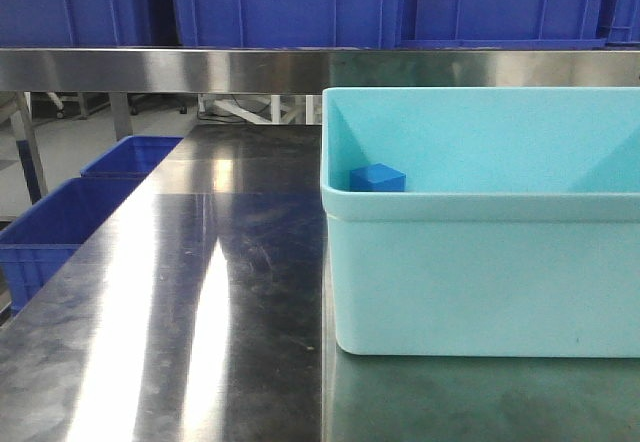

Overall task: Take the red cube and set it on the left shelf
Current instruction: 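Hold the red cube raised in the right gripper above the bin, then drive the base away from the table while holding the red cube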

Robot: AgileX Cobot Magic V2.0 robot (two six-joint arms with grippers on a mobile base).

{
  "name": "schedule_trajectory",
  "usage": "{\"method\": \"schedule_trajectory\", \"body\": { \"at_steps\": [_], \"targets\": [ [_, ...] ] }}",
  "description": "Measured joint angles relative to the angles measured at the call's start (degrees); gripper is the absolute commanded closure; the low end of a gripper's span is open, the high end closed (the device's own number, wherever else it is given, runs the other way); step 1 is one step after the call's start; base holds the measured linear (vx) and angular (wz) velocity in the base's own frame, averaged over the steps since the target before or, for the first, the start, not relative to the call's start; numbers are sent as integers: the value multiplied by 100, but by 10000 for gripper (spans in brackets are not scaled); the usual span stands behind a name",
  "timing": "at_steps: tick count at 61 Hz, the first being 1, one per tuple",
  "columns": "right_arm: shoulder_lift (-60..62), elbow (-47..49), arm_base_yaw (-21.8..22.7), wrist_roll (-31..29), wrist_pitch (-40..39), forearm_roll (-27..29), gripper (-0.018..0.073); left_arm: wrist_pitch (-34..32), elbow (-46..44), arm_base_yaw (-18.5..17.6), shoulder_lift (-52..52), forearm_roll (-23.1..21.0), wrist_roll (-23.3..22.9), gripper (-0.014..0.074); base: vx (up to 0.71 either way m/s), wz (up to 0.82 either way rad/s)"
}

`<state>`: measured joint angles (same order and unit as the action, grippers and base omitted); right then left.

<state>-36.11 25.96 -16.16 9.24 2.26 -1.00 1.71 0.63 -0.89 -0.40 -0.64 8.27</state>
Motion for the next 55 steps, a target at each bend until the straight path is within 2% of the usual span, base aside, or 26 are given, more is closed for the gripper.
{"method": "schedule_trajectory", "body": {
  "at_steps": [55],
  "targets": [
    [0,0,0,0,0,0,510,0,0,0,0,0,0,491,-3,7]
  ]
}}
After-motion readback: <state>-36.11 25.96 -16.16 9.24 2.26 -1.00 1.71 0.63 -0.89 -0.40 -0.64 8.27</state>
